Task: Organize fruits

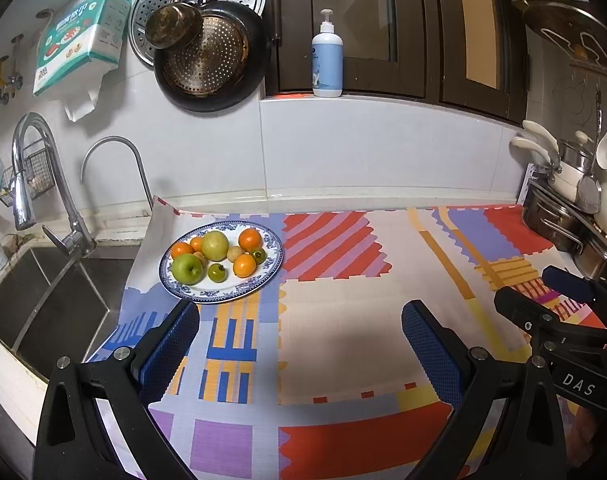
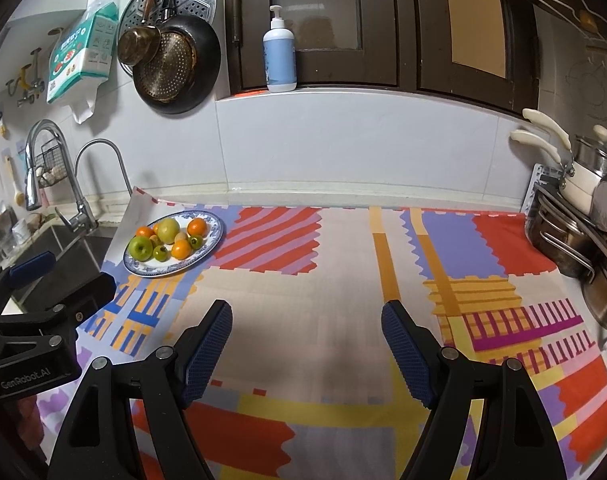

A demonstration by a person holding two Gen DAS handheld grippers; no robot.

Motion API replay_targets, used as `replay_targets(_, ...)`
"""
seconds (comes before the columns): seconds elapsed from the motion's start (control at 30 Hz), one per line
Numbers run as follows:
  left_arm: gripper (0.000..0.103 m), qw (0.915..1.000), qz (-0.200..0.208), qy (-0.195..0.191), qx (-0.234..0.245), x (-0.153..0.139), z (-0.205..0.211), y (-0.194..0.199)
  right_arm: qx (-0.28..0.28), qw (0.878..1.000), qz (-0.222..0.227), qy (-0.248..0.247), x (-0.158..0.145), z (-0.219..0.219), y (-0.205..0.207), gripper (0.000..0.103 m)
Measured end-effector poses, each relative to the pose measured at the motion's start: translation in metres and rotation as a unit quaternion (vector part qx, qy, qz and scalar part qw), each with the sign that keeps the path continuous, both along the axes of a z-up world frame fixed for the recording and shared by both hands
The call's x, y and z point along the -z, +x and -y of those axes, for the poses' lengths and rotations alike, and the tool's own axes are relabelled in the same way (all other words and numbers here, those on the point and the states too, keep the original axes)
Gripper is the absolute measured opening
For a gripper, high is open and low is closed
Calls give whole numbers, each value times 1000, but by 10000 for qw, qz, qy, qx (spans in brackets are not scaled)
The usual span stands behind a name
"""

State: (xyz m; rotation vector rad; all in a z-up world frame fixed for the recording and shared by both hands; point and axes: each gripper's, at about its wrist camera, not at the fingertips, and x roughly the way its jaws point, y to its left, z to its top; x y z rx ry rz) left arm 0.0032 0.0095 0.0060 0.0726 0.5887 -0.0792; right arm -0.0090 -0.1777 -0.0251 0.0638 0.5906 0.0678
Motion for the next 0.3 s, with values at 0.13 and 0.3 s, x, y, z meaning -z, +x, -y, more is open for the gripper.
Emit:
replay_targets(0.13, 103, 10000, -37, -17, -17, 1, 0, 2, -15, 10000, -22, 0, 1, 0, 2, 78)
replay_targets(0.3, 103, 9999, -101, -48, -44, 4, 0, 7, -33, 10000, -61, -18, 3, -2, 5, 78)
